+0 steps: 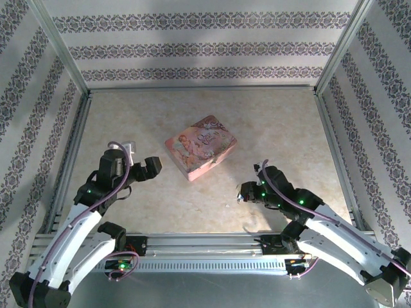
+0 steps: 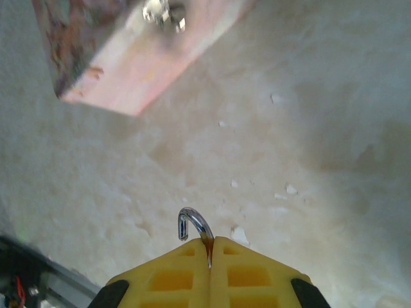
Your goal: Unlock the padlock with the key
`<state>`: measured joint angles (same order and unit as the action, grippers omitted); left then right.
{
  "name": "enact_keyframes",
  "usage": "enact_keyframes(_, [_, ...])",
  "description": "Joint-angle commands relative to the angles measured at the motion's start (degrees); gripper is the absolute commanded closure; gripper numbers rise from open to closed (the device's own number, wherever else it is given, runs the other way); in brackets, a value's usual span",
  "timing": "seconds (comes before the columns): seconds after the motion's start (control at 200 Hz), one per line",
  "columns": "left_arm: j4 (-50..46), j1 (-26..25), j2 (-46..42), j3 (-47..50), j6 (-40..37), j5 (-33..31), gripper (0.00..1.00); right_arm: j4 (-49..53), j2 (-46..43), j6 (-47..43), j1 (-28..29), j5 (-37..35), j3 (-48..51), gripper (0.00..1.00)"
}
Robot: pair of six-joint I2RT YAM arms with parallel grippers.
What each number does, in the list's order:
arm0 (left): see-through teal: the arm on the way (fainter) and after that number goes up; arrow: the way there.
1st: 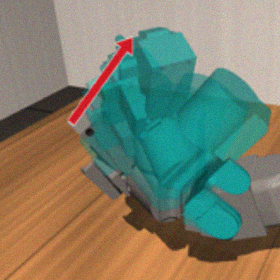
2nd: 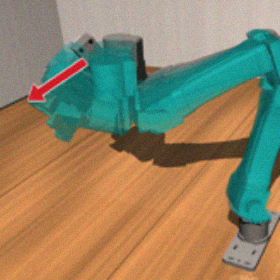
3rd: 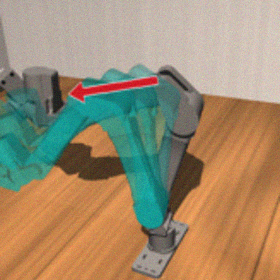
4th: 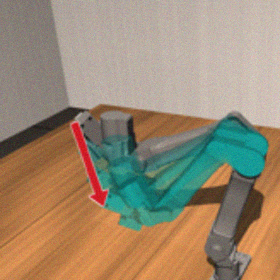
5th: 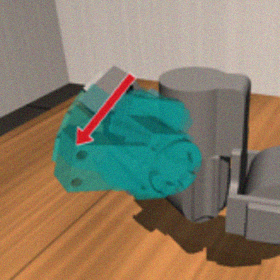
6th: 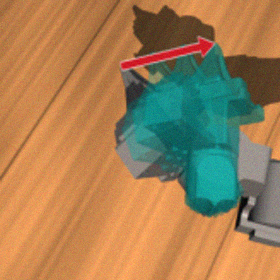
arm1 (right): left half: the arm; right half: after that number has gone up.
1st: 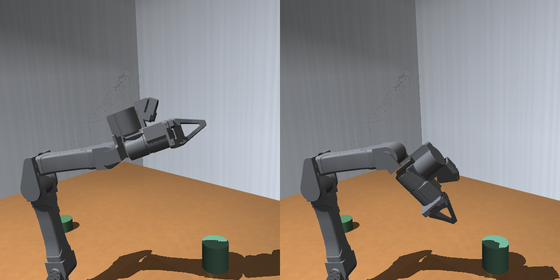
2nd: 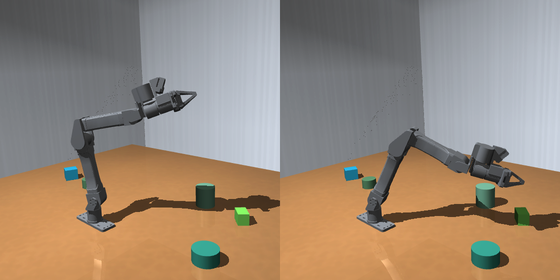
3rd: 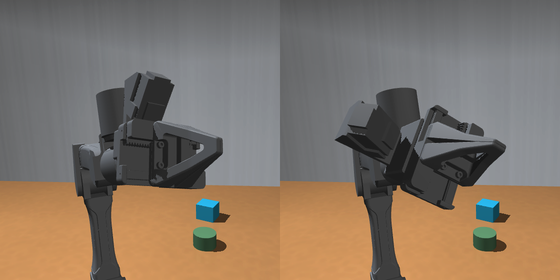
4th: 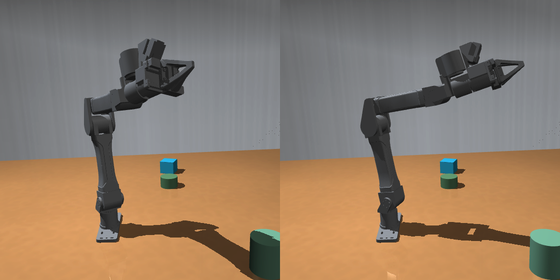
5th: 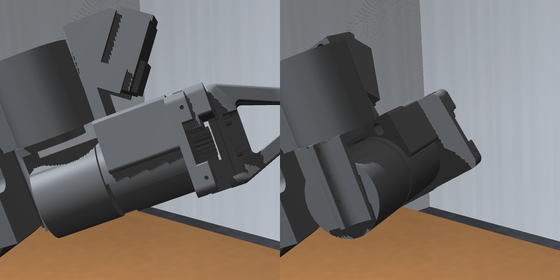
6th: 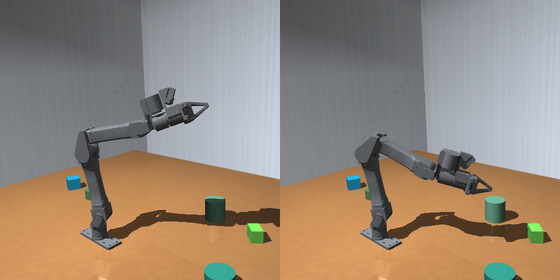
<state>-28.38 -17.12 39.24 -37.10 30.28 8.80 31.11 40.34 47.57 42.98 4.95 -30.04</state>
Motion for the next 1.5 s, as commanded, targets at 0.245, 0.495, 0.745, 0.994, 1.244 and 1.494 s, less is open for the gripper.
enact_keyframes(0.245, [-3.83, 0.88, -5.06, 2.22, -0.01, -4.88, 0.01, -3.36, 11.47, 1.32, 6.88, -0.23, -1.39, 1.00])
enact_keyframes(0.495, [-3.36, 0.95, -4.88, 1.24, -0.75, -6.50, 0.00, -8.02, 18.27, 0.95, 7.62, 0.54, -0.94, 1.00])
enact_keyframes(0.745, [-3.23, 0.96, -4.31, 0.89, -1.27, -6.95, 0.00, -12.82, 25.19, 0.28, 7.73, 2.93, -0.97, 1.00])
enact_keyframes(0.994, [-3.23, 0.98, -3.74, 0.19, -1.64, -7.13, 0.01, -15.02, 30.85, -1.05, 7.73, 4.94, -2.70, 1.00])
enact_keyframes(1.244, [-2.88, 1.06, -3.08, 0.16, -1.94, -7.13, 0.01, -16.08, 34.59, -1.81, 7.73, 6.80, -3.71, 1.00])
enact_keyframes(1.494, [-2.48, 1.13, -2.68, 0.00, -2.03, -7.19, 0.01, -16.65, 37.03, -2.41, 7.73, 8.14, -4.40, 1.00])
